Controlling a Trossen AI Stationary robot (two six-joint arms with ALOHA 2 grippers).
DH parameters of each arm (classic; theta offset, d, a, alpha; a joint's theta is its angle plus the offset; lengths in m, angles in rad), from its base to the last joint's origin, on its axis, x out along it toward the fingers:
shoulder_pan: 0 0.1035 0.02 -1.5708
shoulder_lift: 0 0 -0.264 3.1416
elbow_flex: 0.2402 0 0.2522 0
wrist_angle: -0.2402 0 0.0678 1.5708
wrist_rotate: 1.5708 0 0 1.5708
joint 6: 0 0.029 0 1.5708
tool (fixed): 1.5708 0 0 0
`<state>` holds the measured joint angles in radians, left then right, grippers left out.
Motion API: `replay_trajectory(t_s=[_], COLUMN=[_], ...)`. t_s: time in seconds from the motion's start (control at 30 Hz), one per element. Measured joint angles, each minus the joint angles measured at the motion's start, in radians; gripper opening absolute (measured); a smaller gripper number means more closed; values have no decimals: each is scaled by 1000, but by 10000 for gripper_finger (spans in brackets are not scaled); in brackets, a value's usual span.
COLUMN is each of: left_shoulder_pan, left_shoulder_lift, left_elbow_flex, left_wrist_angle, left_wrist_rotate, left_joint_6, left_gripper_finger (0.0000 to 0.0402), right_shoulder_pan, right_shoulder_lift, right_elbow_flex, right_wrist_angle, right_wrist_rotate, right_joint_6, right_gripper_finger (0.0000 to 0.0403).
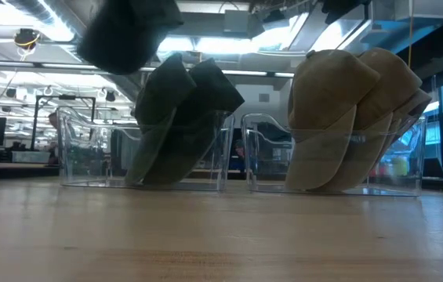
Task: Pick & Place hat
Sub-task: Put the blue cap into the left transparent bin
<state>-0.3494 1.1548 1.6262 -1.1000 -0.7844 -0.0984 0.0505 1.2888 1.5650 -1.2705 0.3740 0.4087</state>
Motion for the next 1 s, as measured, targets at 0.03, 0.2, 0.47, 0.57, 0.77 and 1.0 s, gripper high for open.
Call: replay_trajectory(t_s=[0.03,0.2,0.47,0.57,0.77,1.0], left_shoulder_pan=[0,0,-38,-78,-99,-99], left_shoulder_lift=[-1,-16,-95,-181,-310,-334], left_elbow_flex=[-10,-99,-283,-380,-582,-739], left_wrist_angle=[-1,-3,56,173,359,460], left_wrist_rotate=[-19,-33,-86,-88,-134,-148], left_joint_6=[-20,-103,-248,-255,-248,-220], left_gripper_finger=[43,42,42,42,43,42], right_shoulder_pan=[0,0,0,0,0,0], right_shoulder_lift=[0,0,0,0,0,0], right_elbow_flex=[0,0,0,0,0,0], right_wrist_angle=[0,0,0,0,1,2], right_wrist_rotate=[0,0,0,0,0,0], right_joint_6=[1,5,29,29,29,34], right_gripper_finger=[206,206,206,206,206,206])
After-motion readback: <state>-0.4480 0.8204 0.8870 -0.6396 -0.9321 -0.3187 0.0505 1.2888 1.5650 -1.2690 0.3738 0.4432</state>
